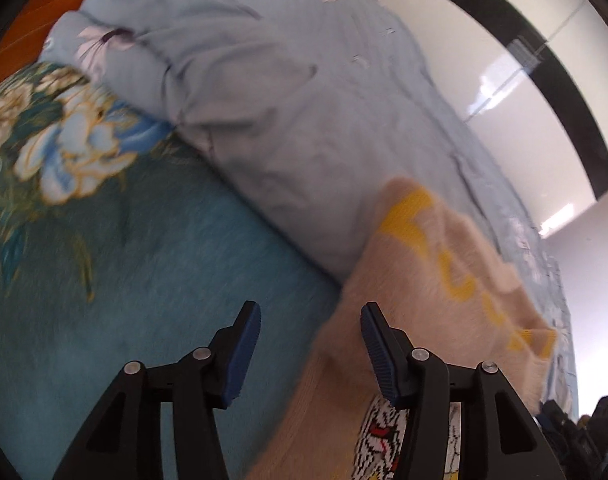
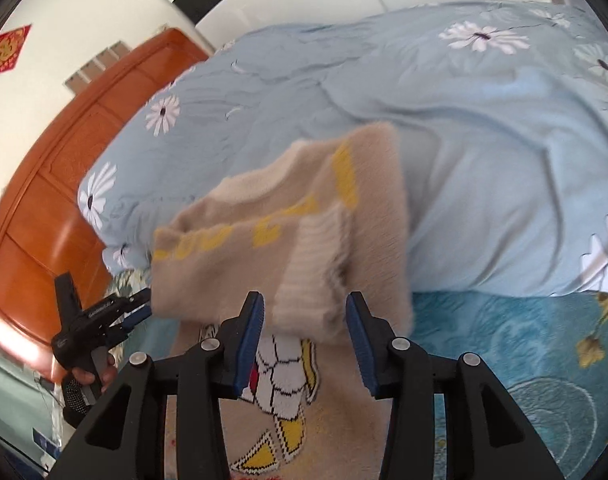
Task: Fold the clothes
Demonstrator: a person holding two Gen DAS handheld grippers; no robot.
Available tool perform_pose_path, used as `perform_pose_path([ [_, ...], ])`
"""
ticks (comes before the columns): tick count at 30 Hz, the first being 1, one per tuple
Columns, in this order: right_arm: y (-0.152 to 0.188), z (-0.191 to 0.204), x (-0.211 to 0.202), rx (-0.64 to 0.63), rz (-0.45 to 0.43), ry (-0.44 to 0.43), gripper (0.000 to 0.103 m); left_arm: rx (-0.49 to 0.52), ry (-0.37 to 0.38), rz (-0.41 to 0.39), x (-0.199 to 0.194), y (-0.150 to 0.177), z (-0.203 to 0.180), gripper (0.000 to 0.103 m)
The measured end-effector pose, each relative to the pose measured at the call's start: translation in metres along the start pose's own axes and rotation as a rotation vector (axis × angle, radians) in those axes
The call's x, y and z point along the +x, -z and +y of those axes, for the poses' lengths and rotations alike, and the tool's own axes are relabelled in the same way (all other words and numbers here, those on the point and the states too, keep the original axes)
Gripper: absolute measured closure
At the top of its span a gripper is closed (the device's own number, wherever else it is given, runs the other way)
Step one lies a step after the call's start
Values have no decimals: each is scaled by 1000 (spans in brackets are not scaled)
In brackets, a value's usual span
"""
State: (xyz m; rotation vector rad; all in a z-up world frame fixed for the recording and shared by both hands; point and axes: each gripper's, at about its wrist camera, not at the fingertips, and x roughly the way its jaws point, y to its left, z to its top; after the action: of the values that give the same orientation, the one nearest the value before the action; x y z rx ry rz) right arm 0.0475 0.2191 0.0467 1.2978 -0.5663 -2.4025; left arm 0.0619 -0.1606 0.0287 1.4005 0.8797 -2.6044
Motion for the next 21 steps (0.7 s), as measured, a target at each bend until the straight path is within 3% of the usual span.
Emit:
perform_pose_path([
  [2, -1, -3, 12, 20, 23, 41, 59, -75, 20, 12, 6, 9, 4, 47],
  [5, -5, -15, 19, 103, 29, 14, 59, -163, 74, 6, 12, 20, 11, 47],
  [12, -5, -21, 25, 200, 34, -84, 57, -199, 151, 25, 29, 21, 21, 46],
  [15, -7, -11, 28, 193, 37, -104, 66, -165, 149, 29, 36, 17, 16, 46],
  [17, -9, -4, 30, 178, 44, -101, 83, -137, 143, 27, 38, 14, 13, 45],
  [21, -17, 5, 18, 146, 4, -64, 89, -106, 163, 31, 40, 9, 8, 44],
])
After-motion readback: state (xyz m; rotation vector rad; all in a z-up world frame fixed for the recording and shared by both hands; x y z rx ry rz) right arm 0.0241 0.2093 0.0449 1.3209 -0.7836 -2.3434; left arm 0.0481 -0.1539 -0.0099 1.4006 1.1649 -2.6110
